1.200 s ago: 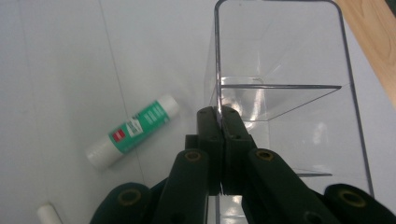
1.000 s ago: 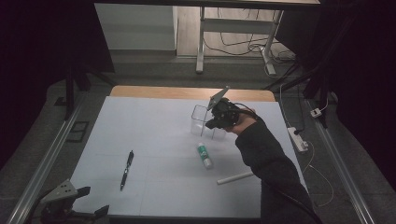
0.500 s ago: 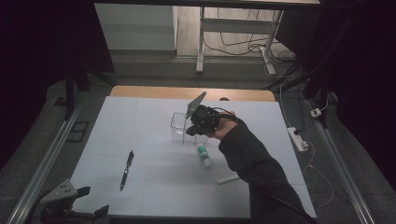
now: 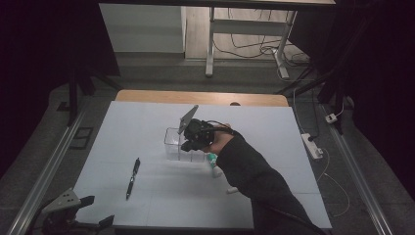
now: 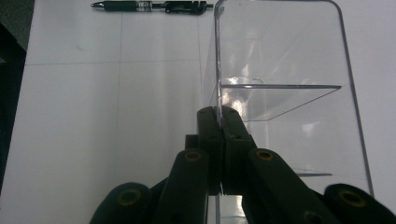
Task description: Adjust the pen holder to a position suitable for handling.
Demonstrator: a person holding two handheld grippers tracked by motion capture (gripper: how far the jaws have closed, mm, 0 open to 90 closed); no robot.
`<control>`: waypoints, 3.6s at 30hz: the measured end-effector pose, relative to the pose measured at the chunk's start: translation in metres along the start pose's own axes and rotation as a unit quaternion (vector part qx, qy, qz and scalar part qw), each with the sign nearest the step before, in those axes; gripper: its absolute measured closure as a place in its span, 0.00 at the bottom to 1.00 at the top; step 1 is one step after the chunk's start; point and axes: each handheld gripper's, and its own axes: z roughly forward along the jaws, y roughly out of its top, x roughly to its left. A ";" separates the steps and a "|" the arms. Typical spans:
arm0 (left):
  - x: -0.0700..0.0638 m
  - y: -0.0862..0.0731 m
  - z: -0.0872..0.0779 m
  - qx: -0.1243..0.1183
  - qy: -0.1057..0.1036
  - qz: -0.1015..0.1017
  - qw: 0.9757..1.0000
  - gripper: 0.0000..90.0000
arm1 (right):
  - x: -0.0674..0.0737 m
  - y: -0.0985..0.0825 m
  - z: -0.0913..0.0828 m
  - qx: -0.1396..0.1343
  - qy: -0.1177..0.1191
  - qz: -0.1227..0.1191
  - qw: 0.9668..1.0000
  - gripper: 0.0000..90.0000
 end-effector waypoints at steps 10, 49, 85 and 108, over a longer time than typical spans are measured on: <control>0.000 0.000 0.000 -0.001 0.000 -0.001 1.000 0.02 | 0.005 -0.001 0.017 0.022 0.011 -0.001 1.000 0.99; 0.000 -0.001 0.000 0.000 0.003 -0.001 1.000 0.02 | 0.012 -0.010 0.021 -0.018 -0.015 0.025 0.999 0.67; 0.001 0.000 0.000 0.002 0.006 -0.011 1.000 0.02 | 0.066 -0.065 -0.040 -0.075 -0.081 0.149 0.983 0.07; 0.001 0.001 0.001 0.004 0.000 -0.011 1.000 0.02 | 0.123 -0.134 -0.069 -0.107 -0.149 0.232 0.955 0.00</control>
